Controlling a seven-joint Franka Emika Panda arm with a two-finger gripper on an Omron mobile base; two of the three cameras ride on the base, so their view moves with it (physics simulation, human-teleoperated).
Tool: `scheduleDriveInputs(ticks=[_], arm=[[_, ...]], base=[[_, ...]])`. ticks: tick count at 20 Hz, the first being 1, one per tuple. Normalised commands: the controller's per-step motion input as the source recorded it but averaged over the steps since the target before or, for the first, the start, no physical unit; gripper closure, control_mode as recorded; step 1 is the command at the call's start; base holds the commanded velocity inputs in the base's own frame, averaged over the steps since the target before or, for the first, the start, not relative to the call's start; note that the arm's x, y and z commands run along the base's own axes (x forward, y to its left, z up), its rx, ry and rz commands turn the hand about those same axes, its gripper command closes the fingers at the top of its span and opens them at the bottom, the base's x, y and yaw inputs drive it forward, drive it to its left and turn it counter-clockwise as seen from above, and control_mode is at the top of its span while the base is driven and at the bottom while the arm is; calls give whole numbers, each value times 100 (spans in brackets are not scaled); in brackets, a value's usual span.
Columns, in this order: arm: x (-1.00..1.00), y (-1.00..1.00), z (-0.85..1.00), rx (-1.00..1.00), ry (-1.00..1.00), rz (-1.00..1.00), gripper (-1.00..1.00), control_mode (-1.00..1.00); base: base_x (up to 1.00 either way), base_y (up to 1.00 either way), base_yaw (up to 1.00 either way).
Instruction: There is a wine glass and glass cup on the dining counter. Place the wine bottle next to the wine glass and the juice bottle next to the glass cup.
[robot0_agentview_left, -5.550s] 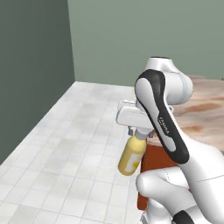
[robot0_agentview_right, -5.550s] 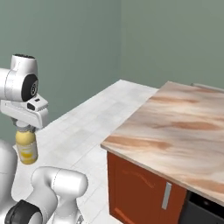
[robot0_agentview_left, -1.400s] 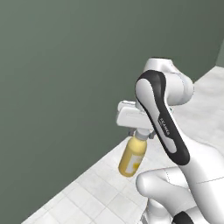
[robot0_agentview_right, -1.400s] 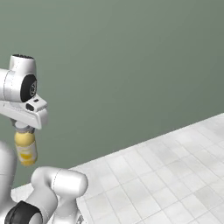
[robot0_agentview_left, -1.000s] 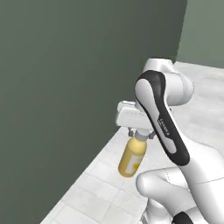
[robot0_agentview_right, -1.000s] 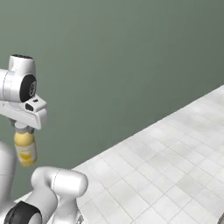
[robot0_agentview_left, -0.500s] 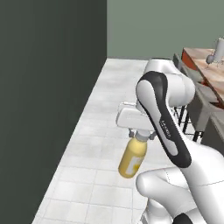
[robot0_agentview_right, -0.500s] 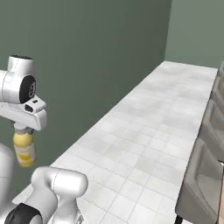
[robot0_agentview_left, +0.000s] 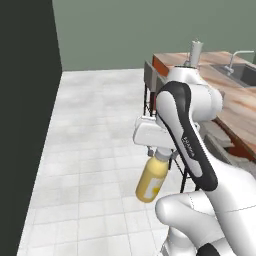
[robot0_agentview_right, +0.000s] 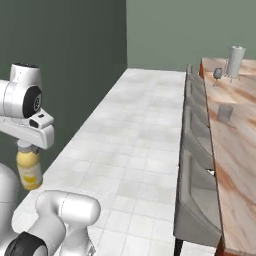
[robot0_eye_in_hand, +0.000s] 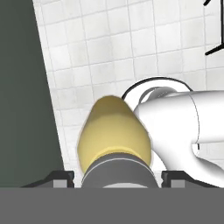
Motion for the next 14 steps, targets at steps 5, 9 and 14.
scheduleDriveInputs(ticks=[5, 9, 14], arm=[[0, 0, 0, 0, 0, 0, 100, 100], [0, 0, 0, 0, 0, 0, 100, 100], [0, 0, 0, 0, 0, 0, 100, 100]], base=[[69, 34, -42], [70, 34, -40], [70, 34, -40]])
